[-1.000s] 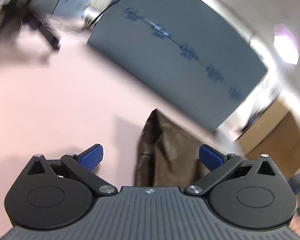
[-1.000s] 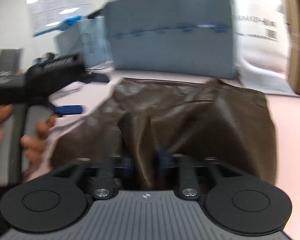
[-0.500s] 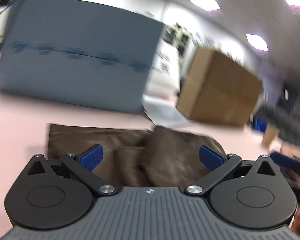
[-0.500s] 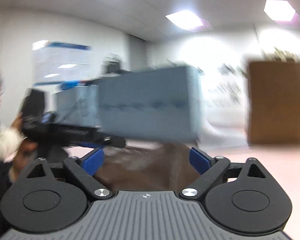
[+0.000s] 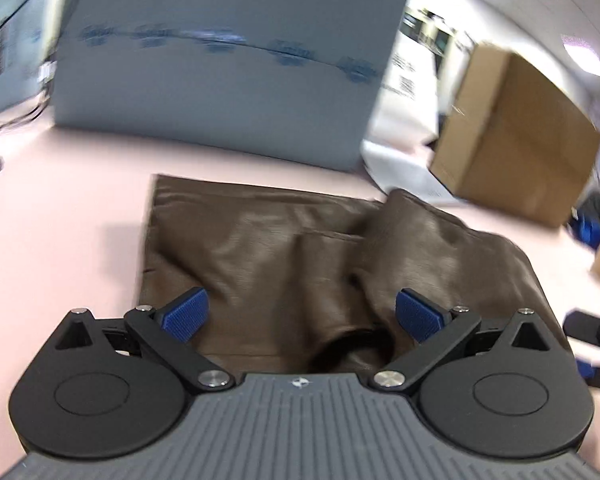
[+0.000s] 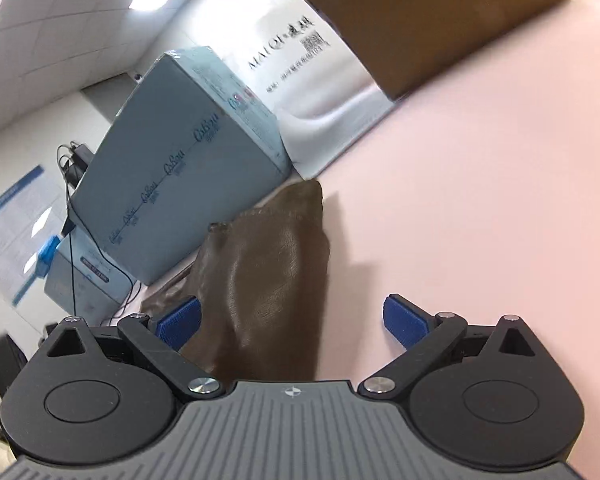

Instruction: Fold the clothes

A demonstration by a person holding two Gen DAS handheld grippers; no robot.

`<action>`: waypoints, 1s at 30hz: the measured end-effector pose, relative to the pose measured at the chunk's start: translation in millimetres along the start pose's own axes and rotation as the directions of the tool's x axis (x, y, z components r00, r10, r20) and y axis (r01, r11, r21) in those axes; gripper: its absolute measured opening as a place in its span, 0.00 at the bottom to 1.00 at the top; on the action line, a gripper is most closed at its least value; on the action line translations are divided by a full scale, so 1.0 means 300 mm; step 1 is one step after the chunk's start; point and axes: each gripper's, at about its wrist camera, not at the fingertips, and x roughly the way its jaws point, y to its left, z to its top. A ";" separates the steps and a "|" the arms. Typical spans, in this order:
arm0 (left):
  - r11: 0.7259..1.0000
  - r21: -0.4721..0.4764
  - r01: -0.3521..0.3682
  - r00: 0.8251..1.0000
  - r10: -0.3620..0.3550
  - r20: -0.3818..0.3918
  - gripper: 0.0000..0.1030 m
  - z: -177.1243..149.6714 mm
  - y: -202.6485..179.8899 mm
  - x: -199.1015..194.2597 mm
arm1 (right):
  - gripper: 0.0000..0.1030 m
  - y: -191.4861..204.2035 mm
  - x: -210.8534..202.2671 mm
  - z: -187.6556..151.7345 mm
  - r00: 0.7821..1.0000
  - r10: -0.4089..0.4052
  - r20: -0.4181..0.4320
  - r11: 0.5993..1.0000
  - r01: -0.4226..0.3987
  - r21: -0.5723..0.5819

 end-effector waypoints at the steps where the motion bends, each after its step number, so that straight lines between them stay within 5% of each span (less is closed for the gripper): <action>1: 0.999 -0.035 -0.009 0.999 0.010 0.032 0.98 0.003 0.022 -0.017 | 0.95 0.005 0.006 -0.002 1.000 0.004 -0.008 1.000 -0.004 0.002; 2: 0.997 -0.070 -0.016 0.998 0.020 0.064 0.98 0.007 0.045 -0.035 | 0.94 0.022 0.021 -0.008 1.000 -0.004 -0.017 1.000 0.004 -0.004; 4: 0.990 -0.142 -0.019 0.992 0.037 0.124 0.98 0.010 0.093 -0.069 | 0.53 0.051 0.046 -0.025 0.999 -0.048 0.001 0.999 0.048 -0.012; 7: 0.982 -0.188 -0.033 0.986 0.062 0.152 0.98 0.007 0.132 -0.095 | 0.21 0.033 0.072 -0.023 0.997 -0.075 0.016 0.996 0.074 0.051; 9: 0.980 -0.196 -0.034 0.984 0.067 0.162 0.98 0.007 0.147 -0.112 | 0.16 0.019 0.079 -0.016 0.997 -0.071 0.031 0.994 0.069 0.080; 13: 0.979 -0.201 -0.038 0.983 0.072 0.169 0.98 0.004 0.154 -0.129 | 0.14 0.124 0.076 0.018 0.982 -0.130 0.140 0.978 0.151 -0.144; 16: 0.983 -0.182 -0.032 0.986 0.060 0.154 0.98 0.007 0.151 -0.125 | 0.14 0.263 0.072 0.039 0.947 -0.207 0.244 0.848 0.298 -0.439; 20: 0.984 -0.175 -0.018 0.988 0.044 0.146 0.98 0.002 0.153 -0.121 | 0.14 0.356 0.080 0.074 0.932 -0.219 0.291 0.712 0.356 -0.605; 22: 0.982 -0.189 -0.009 0.988 0.037 0.148 0.98 0.000 0.159 -0.122 | 0.14 0.391 0.084 0.069 0.932 -0.203 0.300 0.660 0.357 -0.661; 26: 0.975 -0.223 -0.002 0.985 0.040 0.166 0.98 0.000 0.179 -0.134 | 0.14 0.545 0.128 -0.051 0.939 -0.113 0.325 0.440 0.341 -0.831; 30: 0.953 -0.298 -0.047 0.979 0.103 0.177 0.98 -0.003 0.218 -0.144 | 0.14 0.631 0.144 -0.186 0.966 -0.033 0.258 0.334 0.254 -0.908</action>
